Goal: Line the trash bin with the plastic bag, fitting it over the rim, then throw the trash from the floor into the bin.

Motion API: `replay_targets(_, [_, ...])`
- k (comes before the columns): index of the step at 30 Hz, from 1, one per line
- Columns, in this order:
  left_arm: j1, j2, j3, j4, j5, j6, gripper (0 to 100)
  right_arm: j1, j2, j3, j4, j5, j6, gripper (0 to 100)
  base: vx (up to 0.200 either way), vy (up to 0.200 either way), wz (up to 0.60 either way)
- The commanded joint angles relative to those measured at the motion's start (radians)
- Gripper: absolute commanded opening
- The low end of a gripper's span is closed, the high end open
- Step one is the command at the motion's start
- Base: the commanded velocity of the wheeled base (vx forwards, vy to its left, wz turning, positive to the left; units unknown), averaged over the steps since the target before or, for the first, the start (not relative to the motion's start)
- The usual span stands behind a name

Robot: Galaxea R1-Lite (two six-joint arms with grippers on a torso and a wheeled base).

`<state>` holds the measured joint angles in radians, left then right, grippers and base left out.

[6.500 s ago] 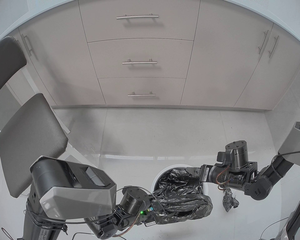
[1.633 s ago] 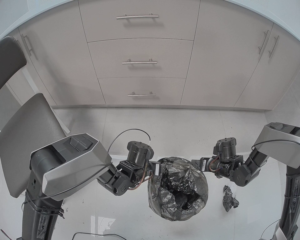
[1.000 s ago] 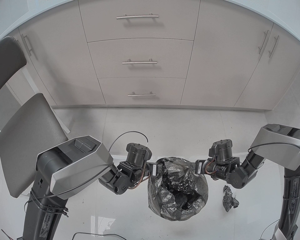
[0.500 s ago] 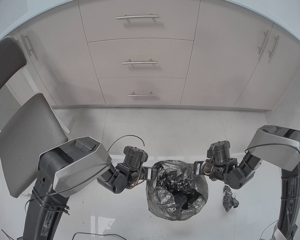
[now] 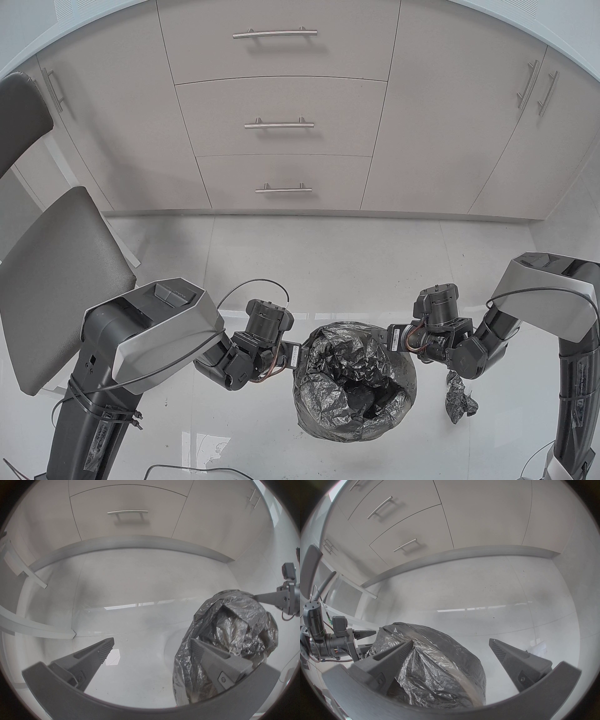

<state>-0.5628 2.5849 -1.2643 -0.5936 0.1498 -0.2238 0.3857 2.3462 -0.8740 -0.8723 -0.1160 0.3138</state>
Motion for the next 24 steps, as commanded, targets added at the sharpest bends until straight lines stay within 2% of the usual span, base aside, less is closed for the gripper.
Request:
replay_targets(1, [0.004,0.006,0.002,0.002,0.001,0.003,100,0.001,0.004,0.000,0.000,-0.001,0.001,100,0.000,0.000,0.00])
replay_targets(7, [0.011,0.004,-0.003,0.020,0.002,0.008,100,-0.001,-0.001,0.000,0.000,-0.001,0.001,100,0.000,0.000,0.00])
replay_targets(9, [0.017,0.001,-0.026,0.104,0.011,0.012,100,-0.001,-0.015,0.012,0.000,-0.001,0.002,100,0.000,0.000,0.00])
replay_targets(12, [0.017,-0.005,-0.037,0.167,0.065,0.012,100,0.010,-0.065,0.072,0.000,-0.001,0.001,100,0.000,0.000,0.00])
replay_targets(15, [0.014,-0.008,-0.047,0.215,0.073,0.012,100,0.030,-0.108,0.136,-0.002,-0.001,-0.001,100,0.000,0.000,0.00])
replay_targets(24, [0.006,-0.006,-0.061,0.227,0.073,0.012,100,0.036,-0.091,0.264,-0.139,-0.002,-0.002,100,0.000,0.000,0.00])
